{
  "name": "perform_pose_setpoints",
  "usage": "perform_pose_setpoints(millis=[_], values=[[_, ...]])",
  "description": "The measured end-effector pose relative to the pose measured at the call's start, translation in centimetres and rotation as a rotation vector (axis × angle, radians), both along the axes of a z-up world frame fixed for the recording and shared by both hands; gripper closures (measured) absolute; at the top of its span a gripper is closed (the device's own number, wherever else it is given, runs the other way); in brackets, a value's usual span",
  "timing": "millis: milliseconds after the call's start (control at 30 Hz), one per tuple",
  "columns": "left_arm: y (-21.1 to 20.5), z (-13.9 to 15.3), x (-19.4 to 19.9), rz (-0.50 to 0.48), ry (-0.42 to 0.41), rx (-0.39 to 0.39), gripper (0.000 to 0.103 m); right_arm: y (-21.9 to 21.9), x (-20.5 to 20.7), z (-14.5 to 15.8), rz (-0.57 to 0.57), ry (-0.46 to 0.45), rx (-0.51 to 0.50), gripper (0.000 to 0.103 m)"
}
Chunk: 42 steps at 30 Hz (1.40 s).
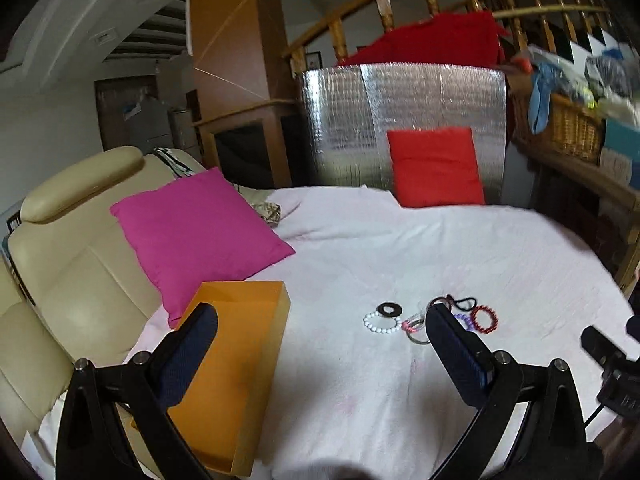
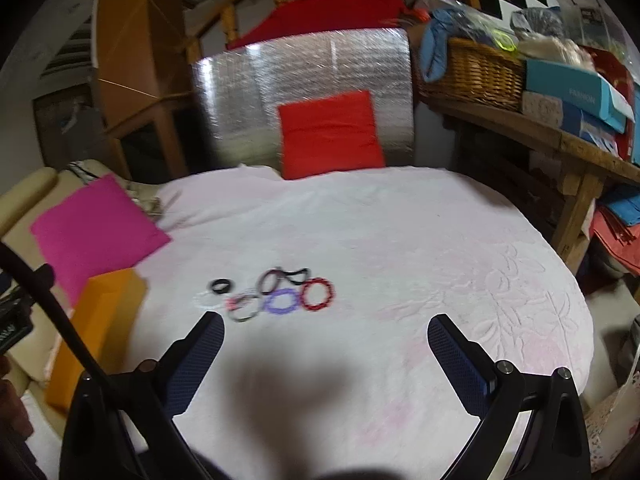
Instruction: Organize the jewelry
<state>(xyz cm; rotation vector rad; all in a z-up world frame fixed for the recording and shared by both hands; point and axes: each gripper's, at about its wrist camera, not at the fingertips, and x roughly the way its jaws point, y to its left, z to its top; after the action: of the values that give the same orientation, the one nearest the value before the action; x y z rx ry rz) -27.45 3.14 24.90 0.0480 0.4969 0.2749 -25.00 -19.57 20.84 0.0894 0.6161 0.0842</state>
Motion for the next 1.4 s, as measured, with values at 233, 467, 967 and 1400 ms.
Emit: perform_pose_setpoints(millis=[233,467,967,1400], values=[[0.2,0.5,1.0,0.012,-0.013,-0.029,0.0,1.1,-0.5,1.3,0.002,-0.043,0.018,0.0],[-0.1,-1.2,5.2,0.031,-0.021,-0.046,0.0,1.8,3.9,-0.9,0.0,-0.08,-0.004,0.0],[0.3,-4.6,11.7,0.029,-0.02,-0.064,0.0,1.3,10.7,-5.9,-0.025,-0.019,-0.017,0.0],[1.2,-7.2,14.3,0.042,0.004,-0.08,0.0,2.5,12.3,-7.8,-0.016,0.003,-0.038,0.0]])
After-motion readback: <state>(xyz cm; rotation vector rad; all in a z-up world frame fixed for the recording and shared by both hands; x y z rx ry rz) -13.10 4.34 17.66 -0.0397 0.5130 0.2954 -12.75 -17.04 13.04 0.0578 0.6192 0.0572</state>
